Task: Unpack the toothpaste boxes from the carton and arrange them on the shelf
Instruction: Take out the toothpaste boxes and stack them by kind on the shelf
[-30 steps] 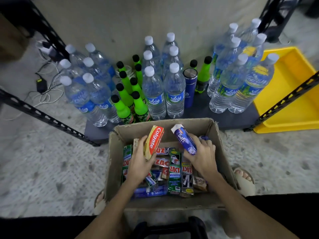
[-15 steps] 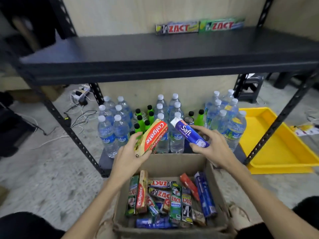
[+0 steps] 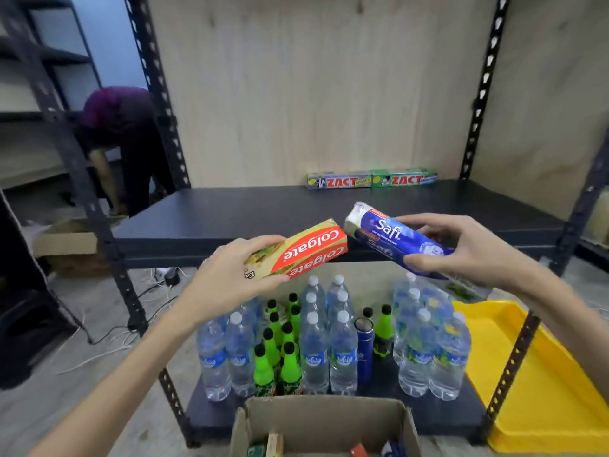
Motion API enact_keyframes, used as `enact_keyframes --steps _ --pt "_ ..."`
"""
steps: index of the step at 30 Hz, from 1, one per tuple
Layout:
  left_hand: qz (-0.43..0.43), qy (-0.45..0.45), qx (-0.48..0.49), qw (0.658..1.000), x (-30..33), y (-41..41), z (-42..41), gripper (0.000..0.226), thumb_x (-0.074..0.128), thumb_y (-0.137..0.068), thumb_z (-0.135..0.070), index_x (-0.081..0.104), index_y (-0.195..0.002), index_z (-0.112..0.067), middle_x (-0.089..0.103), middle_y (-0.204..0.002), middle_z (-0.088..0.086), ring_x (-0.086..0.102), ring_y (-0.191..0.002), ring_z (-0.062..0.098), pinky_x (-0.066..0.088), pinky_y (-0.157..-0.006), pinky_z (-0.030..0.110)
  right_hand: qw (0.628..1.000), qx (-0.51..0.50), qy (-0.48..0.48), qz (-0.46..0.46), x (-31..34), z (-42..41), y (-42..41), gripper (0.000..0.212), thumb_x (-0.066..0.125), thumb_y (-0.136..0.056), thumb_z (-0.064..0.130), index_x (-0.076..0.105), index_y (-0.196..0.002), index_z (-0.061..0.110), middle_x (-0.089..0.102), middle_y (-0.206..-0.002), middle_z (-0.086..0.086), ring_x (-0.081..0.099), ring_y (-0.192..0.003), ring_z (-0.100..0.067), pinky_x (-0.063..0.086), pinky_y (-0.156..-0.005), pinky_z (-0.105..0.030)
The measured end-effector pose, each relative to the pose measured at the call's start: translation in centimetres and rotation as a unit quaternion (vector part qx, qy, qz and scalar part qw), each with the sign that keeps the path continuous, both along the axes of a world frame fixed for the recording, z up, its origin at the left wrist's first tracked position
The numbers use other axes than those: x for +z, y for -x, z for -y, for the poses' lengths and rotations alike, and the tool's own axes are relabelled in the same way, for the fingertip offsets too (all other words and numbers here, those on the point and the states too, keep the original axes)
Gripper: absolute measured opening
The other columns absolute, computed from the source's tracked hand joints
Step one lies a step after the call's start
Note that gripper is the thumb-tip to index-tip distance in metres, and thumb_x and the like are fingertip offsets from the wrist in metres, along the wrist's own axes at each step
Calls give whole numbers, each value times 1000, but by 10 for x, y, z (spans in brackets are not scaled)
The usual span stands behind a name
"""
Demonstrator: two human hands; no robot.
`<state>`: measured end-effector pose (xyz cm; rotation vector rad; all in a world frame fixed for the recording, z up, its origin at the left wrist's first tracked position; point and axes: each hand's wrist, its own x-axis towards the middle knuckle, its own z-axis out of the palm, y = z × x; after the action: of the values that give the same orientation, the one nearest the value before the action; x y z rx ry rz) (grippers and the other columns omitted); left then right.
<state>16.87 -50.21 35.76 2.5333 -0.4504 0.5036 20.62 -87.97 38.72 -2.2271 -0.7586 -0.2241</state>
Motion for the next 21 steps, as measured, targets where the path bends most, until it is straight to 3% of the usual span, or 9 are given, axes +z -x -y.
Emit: enact_keyframes --steps 3,7,9,12,16,19,21 --pt "4 -42 2 999 32 -33 2 68 60 -77 -75 46 -139 -52 62 -118 -18 56 -106 3 51 -93 41 1000 4 19 0 26 10 -32 56 81 -82 22 63 -126 50 75 -104 12 70 -96 -9 54 -90 -32" --pt "-5 -38 3 999 51 -82 6 65 69 -83 -63 55 -141 -38 65 -129 -18 61 -113 2 51 -100 35 997 22 64 -47 43 23 -85 54 77 -87 25 59 -134 45 76 -107 10 70 -95 -5 54 -89 -27" --pt "-26 -60 13 998 54 -106 7 76 60 -76 -79 55 -141 -40 65 -131 -17 61 -115 5 50 -101 37 993 26 91 -75 45 29 -111 55 75 -90 27 55 -139 42 74 -112 12 70 -100 -5 54 -87 -24" --pt "-56 -90 8 994 51 -141 9 96 42 -60 -100 54 -138 -47 63 -133 -20 59 -121 7 50 -102 40 987 14 132 -91 45 38 -148 53 70 -92 38 51 -141 45 72 -119 9 70 -104 -8 57 -92 -32" --pt "-67 -105 13 992 42 -179 15 70 53 -77 -82 49 -140 -52 59 -137 -20 56 -125 11 47 -104 41 984 -5 162 -74 42 41 -174 47 66 -93 44 53 -138 51 68 -122 14 66 -104 -2 55 -84 -17" --pt "-42 -144 18 989 38 -202 20 88 28 -67 -99 41 -143 -57 57 -138 -25 52 -123 7 42 -102 45 985 -46 168 -19 34 43 -185 58 71 -81 58 56 -136 48 62 -119 21 61 -105 1 50 -83 -13" --pt "-20 -170 25 985 37 -215 25 76 33 -75 -90 39 -144 -58 54 -140 -27 46 -127 7 36 -99 42 975 -83 192 74 29 48 -195 64 70 -72 69 61 -130 45 62 -114 24 53 -105 -1 41 -86 -14"
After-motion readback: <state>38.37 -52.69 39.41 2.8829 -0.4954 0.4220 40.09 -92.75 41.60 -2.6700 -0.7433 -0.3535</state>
